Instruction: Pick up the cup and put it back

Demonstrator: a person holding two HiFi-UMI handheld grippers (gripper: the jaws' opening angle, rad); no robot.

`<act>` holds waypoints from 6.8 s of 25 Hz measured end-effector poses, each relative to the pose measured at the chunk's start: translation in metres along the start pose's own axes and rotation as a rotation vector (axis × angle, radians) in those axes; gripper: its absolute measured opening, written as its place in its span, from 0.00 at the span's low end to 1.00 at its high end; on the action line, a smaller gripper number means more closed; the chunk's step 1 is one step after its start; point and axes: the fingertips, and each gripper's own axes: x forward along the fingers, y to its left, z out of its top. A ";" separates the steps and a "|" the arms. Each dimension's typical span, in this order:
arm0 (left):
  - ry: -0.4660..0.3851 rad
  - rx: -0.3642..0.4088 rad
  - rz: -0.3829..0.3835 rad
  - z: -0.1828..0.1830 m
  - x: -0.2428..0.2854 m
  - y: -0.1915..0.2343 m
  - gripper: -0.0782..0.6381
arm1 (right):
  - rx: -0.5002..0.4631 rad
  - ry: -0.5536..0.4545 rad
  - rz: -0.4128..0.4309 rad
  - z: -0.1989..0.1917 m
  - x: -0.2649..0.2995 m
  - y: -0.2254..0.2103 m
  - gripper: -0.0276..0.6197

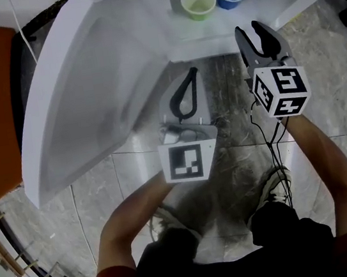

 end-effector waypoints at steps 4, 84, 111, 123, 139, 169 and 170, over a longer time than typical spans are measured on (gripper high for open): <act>0.015 0.002 0.005 -0.004 0.001 -0.001 0.11 | 0.002 0.001 -0.005 0.000 0.015 -0.005 0.30; 0.052 0.011 0.006 -0.003 -0.015 -0.010 0.11 | -0.073 0.031 -0.055 0.010 0.011 0.000 0.40; 0.066 0.023 0.031 -0.009 -0.023 0.008 0.11 | -0.102 0.082 0.156 -0.051 -0.082 0.073 0.40; 0.090 0.022 0.024 -0.022 -0.028 0.006 0.11 | -0.131 0.145 0.221 -0.077 -0.091 0.089 0.40; 0.089 0.026 0.017 -0.022 -0.028 0.004 0.11 | -0.106 0.175 0.216 -0.088 -0.090 0.085 0.40; 0.131 0.014 0.029 -0.041 -0.022 0.010 0.11 | -0.131 0.002 0.030 -0.016 -0.018 0.010 0.40; 0.137 0.010 0.031 -0.042 -0.022 0.011 0.11 | -0.138 -0.007 0.023 -0.013 -0.015 0.008 0.40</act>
